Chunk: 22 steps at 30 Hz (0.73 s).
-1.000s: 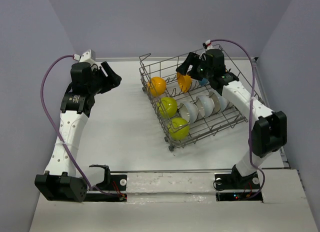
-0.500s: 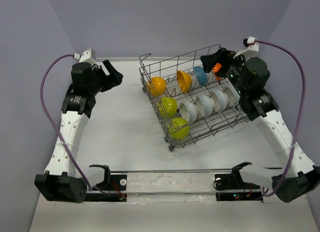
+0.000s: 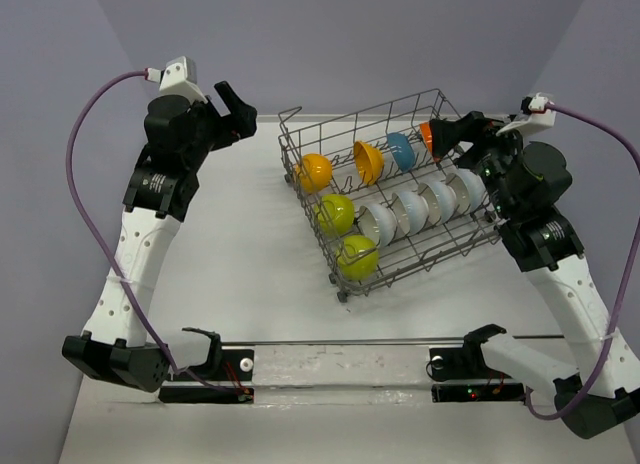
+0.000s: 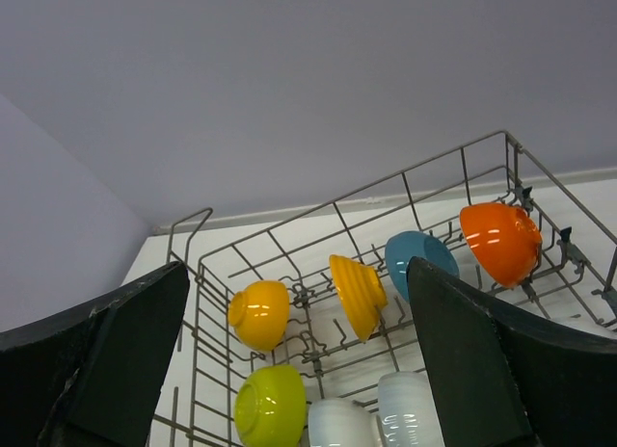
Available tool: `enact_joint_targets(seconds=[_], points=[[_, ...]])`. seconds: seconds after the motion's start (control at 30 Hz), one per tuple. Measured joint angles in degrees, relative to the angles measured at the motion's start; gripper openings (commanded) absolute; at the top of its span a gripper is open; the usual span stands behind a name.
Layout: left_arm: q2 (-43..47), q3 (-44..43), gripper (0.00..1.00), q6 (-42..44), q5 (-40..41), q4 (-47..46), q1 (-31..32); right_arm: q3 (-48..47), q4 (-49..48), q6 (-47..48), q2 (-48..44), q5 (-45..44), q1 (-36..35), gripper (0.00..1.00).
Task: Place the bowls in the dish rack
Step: Reset both arms
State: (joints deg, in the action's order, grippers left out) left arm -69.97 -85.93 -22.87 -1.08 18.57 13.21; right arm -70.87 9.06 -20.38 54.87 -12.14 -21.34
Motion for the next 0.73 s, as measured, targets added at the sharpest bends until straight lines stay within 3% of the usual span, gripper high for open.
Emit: enact_joint_targets(seconds=[0.27, 0.73], points=[[-1.05, -3.98, 0.99, 1.97, 3.3, -0.04, 1.01, -7.76, 4.17, 0.94, 2.58, 0.39, 0.0, 1.0], [-1.05, -4.02, 0.99, 2.93, 3.56, 0.07, 1.38, -9.09, 5.66, 1.14, 5.88, 0.79, 0.0, 1.0]])
